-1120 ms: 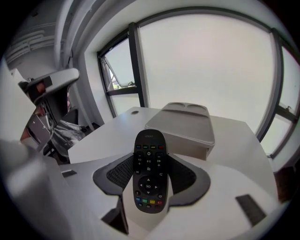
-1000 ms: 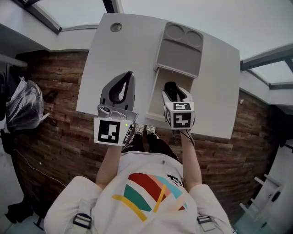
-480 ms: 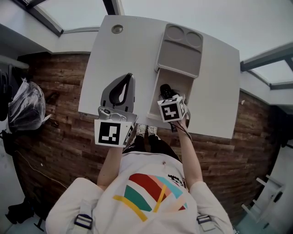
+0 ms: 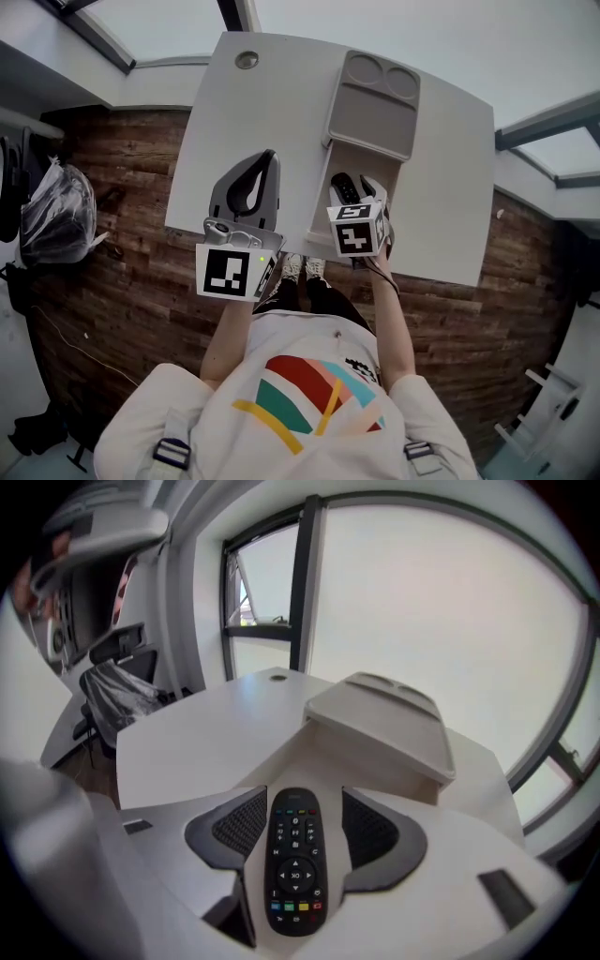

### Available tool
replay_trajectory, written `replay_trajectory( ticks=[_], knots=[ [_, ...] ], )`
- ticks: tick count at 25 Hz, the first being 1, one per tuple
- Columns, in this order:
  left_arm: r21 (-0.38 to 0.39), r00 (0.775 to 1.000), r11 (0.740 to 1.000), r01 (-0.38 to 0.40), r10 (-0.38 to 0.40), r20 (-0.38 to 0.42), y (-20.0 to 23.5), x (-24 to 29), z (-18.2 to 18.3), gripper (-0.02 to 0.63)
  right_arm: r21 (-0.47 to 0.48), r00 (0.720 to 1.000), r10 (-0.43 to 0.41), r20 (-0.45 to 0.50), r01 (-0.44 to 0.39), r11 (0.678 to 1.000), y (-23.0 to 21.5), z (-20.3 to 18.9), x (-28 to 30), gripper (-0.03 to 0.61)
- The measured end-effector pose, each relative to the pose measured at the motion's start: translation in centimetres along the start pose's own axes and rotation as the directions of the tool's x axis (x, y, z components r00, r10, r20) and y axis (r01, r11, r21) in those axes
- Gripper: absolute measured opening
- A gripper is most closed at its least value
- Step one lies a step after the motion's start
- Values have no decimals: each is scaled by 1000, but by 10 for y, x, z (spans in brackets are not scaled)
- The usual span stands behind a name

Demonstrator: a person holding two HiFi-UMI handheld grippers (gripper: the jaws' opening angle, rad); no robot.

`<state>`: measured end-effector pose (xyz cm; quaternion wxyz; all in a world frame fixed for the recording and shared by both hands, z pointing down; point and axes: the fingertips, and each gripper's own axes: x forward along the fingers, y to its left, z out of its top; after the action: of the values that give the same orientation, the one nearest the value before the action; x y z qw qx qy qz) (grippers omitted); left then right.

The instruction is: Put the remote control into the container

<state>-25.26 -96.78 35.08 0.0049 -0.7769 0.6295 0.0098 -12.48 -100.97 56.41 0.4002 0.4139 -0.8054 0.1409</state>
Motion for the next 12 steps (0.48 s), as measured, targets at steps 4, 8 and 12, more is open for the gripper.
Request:
replay_trajectory(
  ticks=[4,8,12],
  knots=[
    [5,1000,1000,-5,5,13,4,-2,6,8,127,982,48,182,-72,989,-15,51,-45,235],
    [16,998,1000,5,-6,64,-1,-1,25,8,243,905,-38,423,-73,967,-49,107,-118,0],
    [40,986,999,28,-35,161,-10,1,56,8,279,779,-129,613,-62,958,-72,142,-194,0]
  ],
)
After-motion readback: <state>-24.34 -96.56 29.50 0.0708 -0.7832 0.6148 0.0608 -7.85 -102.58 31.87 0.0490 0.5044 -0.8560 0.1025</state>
